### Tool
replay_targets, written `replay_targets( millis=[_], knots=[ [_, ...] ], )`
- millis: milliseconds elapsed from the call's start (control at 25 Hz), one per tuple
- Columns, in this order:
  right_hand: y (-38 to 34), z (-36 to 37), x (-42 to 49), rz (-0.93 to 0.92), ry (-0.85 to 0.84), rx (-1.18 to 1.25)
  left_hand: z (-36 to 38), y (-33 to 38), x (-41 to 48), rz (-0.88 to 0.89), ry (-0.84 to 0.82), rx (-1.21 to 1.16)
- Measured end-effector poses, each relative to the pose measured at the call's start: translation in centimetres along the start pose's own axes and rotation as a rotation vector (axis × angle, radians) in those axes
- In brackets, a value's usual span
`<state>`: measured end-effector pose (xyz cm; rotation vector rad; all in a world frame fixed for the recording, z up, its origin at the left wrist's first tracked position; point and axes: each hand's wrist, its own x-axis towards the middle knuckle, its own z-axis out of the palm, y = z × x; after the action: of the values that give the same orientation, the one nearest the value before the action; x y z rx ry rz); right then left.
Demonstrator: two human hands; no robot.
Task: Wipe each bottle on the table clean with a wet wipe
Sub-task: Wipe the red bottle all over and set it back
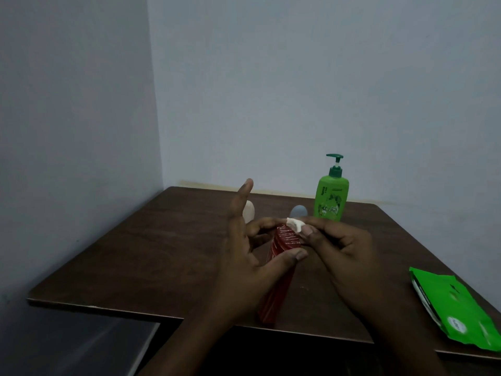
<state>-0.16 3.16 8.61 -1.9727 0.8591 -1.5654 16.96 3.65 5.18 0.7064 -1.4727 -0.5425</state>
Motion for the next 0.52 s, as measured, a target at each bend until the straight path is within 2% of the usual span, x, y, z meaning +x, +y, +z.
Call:
replay_targets(
  millis=[160, 280, 360, 520],
  knots=[
    [-0.6, -0.5, 0.9, -0.051, -0.068, -0.250, -0.7, 0.0, 0.5, -0.123, -0.028, -0.030],
    [-1.7, -1.0, 0.6, -0.253, -0.241, -0.512, -1.5, -0.1, 0.8, -0.168, -0.052, -0.144],
    [-2.5, -1.2, 0.4, -0.337, -0.332, -0.560, -1.8, 0.1, 0.9, -0.172, -0.059, -0.150],
    [-1.9, -0.2, 2.3, -0.211, -0.243, -0.499, -1.8, 0.1, 0.9, -0.133, -0.096, -0.084]
  ],
)
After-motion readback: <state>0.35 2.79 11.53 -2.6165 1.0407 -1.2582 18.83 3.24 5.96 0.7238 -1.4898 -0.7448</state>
